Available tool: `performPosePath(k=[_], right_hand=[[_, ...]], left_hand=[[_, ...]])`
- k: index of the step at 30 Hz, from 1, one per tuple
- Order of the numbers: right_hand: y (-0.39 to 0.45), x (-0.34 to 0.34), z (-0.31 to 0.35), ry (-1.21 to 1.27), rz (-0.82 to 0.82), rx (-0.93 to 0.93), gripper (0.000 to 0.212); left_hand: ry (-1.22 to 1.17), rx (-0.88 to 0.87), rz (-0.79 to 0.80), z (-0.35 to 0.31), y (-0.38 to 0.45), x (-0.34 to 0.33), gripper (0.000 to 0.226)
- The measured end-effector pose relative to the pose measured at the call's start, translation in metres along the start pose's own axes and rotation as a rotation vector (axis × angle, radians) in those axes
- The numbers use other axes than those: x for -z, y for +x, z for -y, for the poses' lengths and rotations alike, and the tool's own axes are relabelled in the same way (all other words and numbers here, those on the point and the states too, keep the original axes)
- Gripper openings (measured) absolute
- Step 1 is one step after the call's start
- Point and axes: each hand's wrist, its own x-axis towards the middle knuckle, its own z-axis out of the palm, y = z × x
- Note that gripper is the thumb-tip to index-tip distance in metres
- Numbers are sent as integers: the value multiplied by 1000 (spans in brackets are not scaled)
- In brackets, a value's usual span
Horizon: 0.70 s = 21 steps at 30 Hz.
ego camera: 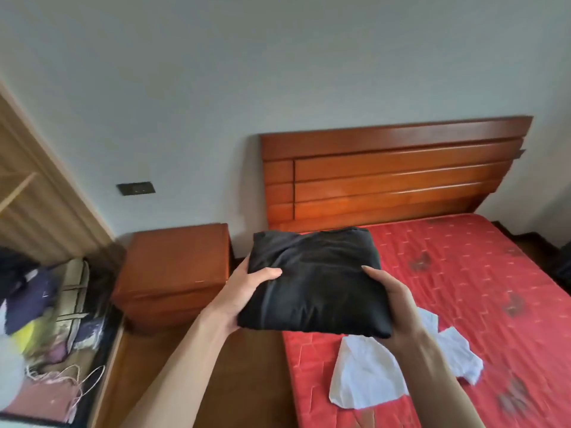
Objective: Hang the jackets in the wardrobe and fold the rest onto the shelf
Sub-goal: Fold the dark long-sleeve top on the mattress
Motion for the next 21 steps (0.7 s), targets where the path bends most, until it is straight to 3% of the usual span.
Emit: performPosePath(k=[8, 15, 21], right_hand=[[106, -134, -34, -5, 122, -61, 42], [174, -213, -42, -10, 237, -117, 46], [240, -274, -36, -45, 351, -208, 41]], left_hand=[[5, -77, -148, -60, 18, 138, 50], [-60, -66, -263, -96, 38, 220, 48], [-125, -94, -334, -122, 67, 275, 27]])
